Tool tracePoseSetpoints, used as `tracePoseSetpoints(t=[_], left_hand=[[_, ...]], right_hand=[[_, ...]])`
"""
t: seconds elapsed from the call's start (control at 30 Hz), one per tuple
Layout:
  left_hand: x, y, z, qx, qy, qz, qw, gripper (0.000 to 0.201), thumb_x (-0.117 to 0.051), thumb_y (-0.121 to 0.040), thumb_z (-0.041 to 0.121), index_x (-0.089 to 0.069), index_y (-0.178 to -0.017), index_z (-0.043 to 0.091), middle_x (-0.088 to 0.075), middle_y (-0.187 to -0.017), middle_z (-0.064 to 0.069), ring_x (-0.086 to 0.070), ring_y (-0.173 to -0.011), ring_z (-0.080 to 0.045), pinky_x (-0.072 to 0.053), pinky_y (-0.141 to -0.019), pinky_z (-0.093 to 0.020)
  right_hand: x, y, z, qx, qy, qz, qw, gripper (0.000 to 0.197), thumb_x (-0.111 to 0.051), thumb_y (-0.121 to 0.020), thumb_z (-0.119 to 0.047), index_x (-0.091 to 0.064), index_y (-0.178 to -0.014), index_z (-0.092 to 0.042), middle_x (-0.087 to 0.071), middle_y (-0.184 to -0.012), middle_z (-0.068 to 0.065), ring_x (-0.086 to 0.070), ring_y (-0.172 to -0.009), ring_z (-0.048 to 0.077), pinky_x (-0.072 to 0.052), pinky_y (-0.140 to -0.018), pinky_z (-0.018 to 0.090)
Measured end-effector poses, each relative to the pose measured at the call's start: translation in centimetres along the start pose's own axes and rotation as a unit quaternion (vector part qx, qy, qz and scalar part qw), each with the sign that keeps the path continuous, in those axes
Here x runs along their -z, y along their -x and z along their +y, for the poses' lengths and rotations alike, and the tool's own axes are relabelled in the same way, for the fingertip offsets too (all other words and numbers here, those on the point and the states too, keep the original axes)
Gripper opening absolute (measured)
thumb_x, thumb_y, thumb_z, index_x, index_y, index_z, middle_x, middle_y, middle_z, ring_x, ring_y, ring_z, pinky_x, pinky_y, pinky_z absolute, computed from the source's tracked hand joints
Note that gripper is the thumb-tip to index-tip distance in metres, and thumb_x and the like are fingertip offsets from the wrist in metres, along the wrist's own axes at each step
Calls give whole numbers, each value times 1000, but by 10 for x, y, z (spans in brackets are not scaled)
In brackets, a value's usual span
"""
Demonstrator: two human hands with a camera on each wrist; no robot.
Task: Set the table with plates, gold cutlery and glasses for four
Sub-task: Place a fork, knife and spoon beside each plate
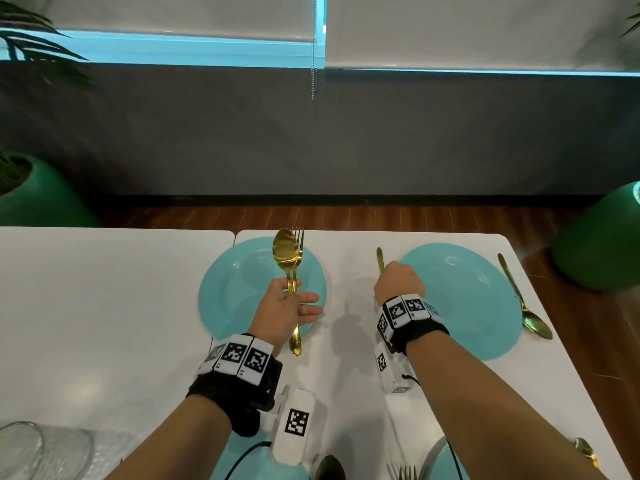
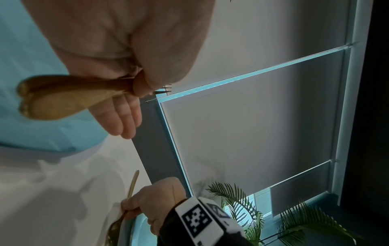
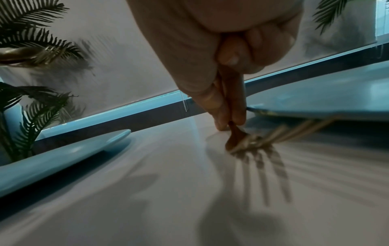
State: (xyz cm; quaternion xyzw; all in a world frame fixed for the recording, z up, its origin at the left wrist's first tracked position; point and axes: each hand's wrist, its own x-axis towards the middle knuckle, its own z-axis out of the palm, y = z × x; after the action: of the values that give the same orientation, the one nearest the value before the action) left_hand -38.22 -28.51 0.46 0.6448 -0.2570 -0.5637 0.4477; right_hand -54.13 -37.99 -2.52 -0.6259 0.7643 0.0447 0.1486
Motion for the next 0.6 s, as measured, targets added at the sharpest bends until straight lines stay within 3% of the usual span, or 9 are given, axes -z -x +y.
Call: tracePoseSetpoints(t=[0.13, 0.2, 0.27, 0.37, 0.43, 0.5, 0.53, 0.6], left_hand=[[2, -2, -5, -9, -31, 18, 999, 18, -40, -98, 6, -47, -114, 10, -60, -90, -7, -63, -74, -17, -56, -67, -24], [4, -3, -6, -15, -38, 28, 999, 20, -39, -98, 6, -51, -114, 9, -57, -84, -5, -59, -70, -15, -56, -62, -21], [6, -2, -6, -26, -45, 29, 998, 21, -37, -99, 8, -52, -115, 9, -58, -79, -5, -57, -65, -14, -53, -54, -18], [10, -1, -5, -41, -89, 32, 995, 18, -37, -100, 14, -51, -112, 16, -65, -78, -5, -58, -62, -14, -48, -50, -19], [13, -1, -5, -46, -128, 23, 990, 16, -39, -99, 15, -51, -108, 18, -66, -75, -3, -58, -56, -13, -45, -48, -19], [16, 0, -5, -51, -180, 3, 982, 14, -42, -98, 14, -54, -104, 17, -66, -70, 1, -57, -47, -5, -44, -45, -17], [18, 0, -5, -54, -209, -7, 976, 12, -44, -97, 14, -56, -98, 15, -65, -67, 3, -54, -40, 0, -43, -43, -14], [21, 2, -4, -61, -276, -24, 959, 16, -46, -96, 14, -55, -83, 14, -60, -61, 8, -49, -31, 4, -38, -39, -7]], right_hand=[[4, 5, -1, 22, 20, 5, 1000, 22, -47, -94, -8, -62, -110, -7, -67, -107, 10, -66, -99, 25, -52, -77, 31], [10, 9, -6, 56, 19, 12, 998, 23, -46, -93, -9, -63, -109, -6, -67, -108, 11, -66, -99, 27, -52, -77, 31], [18, 15, -15, 138, 2, 33, 990, 23, -48, -94, -15, -65, -107, -9, -68, -107, 10, -65, -99, 27, -50, -79, 31], [24, 33, -33, 331, -72, 87, 937, 22, -53, -93, -24, -71, -104, -16, -70, -102, 5, -66, -91, 24, -53, -80, 32], [30, 51, -45, 452, -72, 124, 881, 11, -68, -83, -16, -75, -91, -14, -73, -89, 4, -69, -74, 24, -58, -65, 33], [30, 62, -51, 536, -27, 131, 834, 14, -79, -68, -8, -76, -80, -15, -71, -79, 1, -68, -62, 22, -55, -51, 29], [31, 67, -54, 554, 14, 99, 827, 14, -77, -68, -9, -75, -80, -16, -70, -80, 0, -69, -64, 22, -52, -50, 28], [33, 73, -60, 561, 98, 36, 821, 15, -65, -81, -13, -71, -95, -16, -68, -95, 1, -67, -82, 25, -45, -59, 31]])
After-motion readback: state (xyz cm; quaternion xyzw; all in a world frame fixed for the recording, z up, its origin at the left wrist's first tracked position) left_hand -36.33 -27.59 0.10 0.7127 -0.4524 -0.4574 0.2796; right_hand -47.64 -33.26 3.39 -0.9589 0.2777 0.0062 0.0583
